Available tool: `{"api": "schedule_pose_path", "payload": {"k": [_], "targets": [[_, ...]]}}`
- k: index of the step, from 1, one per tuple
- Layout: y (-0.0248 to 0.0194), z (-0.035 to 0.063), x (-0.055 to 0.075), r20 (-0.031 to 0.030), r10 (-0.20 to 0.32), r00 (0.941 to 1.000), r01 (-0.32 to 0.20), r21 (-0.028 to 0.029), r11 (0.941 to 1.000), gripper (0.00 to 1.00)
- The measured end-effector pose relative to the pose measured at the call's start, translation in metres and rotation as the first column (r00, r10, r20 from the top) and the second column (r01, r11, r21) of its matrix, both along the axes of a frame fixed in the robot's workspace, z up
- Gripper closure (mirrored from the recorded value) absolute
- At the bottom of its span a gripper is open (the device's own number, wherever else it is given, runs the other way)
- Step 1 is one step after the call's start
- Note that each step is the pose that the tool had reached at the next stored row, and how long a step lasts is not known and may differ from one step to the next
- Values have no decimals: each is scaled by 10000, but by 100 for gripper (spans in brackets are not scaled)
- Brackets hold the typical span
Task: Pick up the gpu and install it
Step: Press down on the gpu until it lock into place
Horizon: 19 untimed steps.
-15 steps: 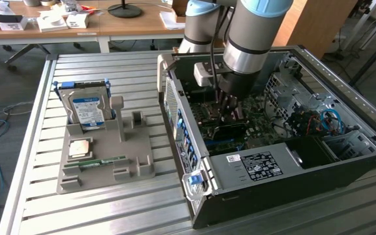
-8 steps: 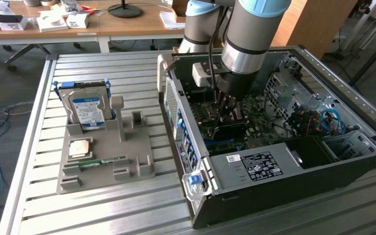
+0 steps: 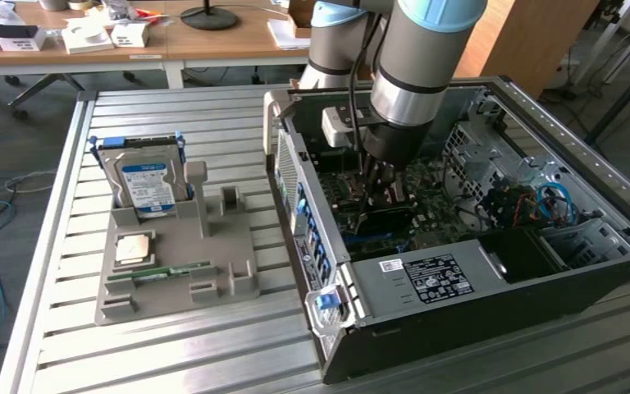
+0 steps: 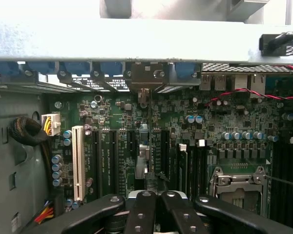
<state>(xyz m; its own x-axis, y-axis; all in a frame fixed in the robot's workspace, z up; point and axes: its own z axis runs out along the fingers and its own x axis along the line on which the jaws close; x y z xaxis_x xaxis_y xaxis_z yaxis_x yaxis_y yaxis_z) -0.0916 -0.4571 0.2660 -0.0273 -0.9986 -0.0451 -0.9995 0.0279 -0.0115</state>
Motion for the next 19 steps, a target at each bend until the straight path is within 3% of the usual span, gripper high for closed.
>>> {"api": "schedule_pose_path", "payload": {"k": [19], "targets": [[0,-31,-4,0,-1,10000,1,-1,10000,89]]}}
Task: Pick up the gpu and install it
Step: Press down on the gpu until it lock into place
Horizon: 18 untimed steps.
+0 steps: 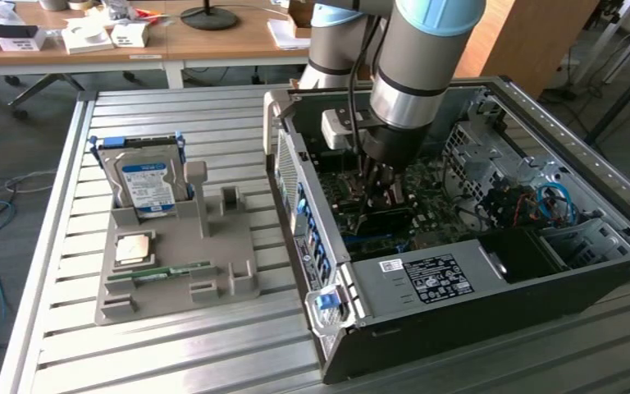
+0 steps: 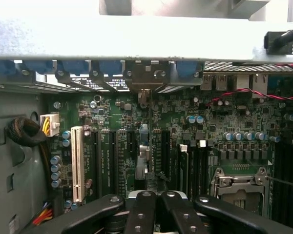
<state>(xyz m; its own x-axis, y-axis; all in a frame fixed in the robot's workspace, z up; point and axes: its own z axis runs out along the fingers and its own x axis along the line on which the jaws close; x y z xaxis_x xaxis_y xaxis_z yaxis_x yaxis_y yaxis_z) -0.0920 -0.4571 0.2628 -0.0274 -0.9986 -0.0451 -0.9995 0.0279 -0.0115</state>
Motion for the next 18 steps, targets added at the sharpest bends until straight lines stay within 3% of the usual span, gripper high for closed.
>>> {"api": "schedule_pose_path", "payload": {"k": [14,17,18], "targets": [[0,-21,-8,1,0,10000,0,4,10000,89],[2,14,-8,11,-1,10000,1,25,10000,89],[1,43,-9,3,-1,10000,1,8,10000,89]]}}
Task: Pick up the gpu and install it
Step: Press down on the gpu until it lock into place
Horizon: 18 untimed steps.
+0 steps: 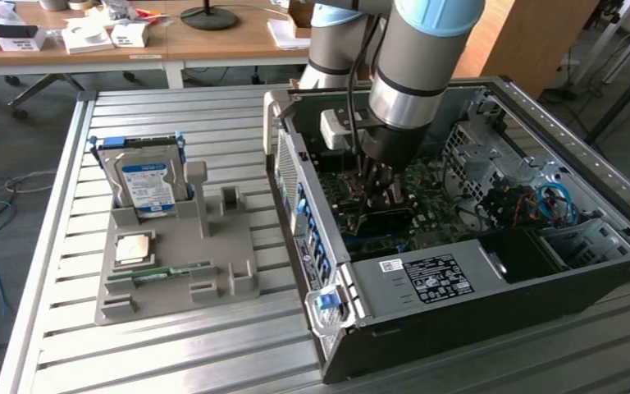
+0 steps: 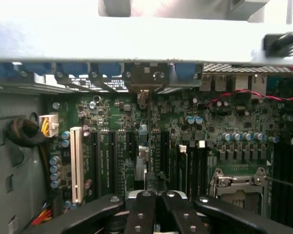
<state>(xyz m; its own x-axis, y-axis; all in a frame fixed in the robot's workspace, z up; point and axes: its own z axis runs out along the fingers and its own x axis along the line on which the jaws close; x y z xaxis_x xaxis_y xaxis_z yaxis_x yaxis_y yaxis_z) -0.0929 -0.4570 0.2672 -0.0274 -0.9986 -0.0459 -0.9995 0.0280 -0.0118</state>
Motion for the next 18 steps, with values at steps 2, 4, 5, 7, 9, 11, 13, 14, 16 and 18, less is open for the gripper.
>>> {"api": "schedule_pose_path", "payload": {"k": [2,4,5,7,9,11,13,14,16,18], "targets": [[0,46,0,1,1,10000,-1,0,10000,89],[-1,99,0,-2,1,10000,-1,-5,10000,89],[-1,124,0,-2,1,10000,-1,-3,10000,89],[-1,180,0,-2,1,10000,-1,-5,10000,89],[-1,235,0,-2,1,10000,-1,-4,10000,89],[0,275,0,-2,2,10000,-2,-4,10000,89],[0,282,0,-1,1,10000,-1,-3,10000,89],[0,282,0,-1,1,10000,-1,-3,10000,89],[0,283,0,-1,1,10000,-1,-3,10000,89],[-1,294,0,-4,1,10000,-1,-8,10000,89]]}}
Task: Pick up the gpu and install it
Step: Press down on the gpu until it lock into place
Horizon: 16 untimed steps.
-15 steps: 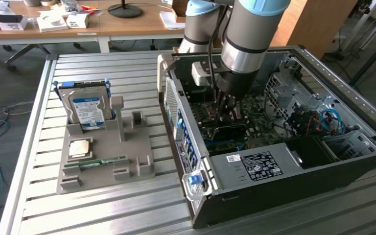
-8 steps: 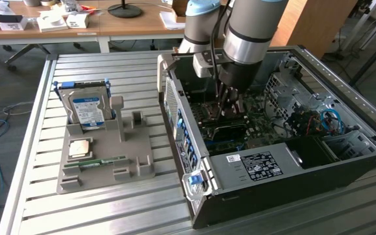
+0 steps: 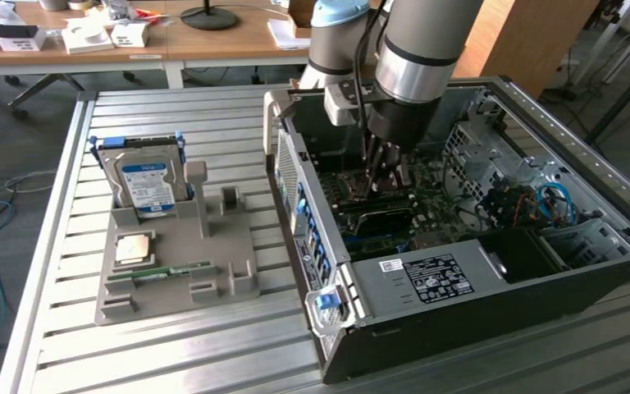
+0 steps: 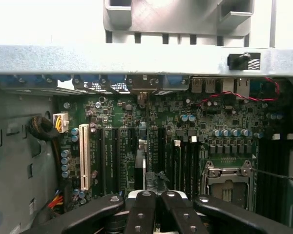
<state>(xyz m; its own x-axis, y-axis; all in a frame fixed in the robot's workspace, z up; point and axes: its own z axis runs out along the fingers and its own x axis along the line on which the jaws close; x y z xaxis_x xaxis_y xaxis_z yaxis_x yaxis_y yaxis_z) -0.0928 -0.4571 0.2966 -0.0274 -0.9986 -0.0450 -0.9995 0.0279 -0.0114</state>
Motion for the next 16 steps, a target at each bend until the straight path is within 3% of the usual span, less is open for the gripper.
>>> {"api": "schedule_pose_path", "payload": {"k": [7,16], "targets": [[0,121,0,2,0,10000,0,5,10000,89],[0,125,26,2,0,10000,0,4,10000,89]]}}
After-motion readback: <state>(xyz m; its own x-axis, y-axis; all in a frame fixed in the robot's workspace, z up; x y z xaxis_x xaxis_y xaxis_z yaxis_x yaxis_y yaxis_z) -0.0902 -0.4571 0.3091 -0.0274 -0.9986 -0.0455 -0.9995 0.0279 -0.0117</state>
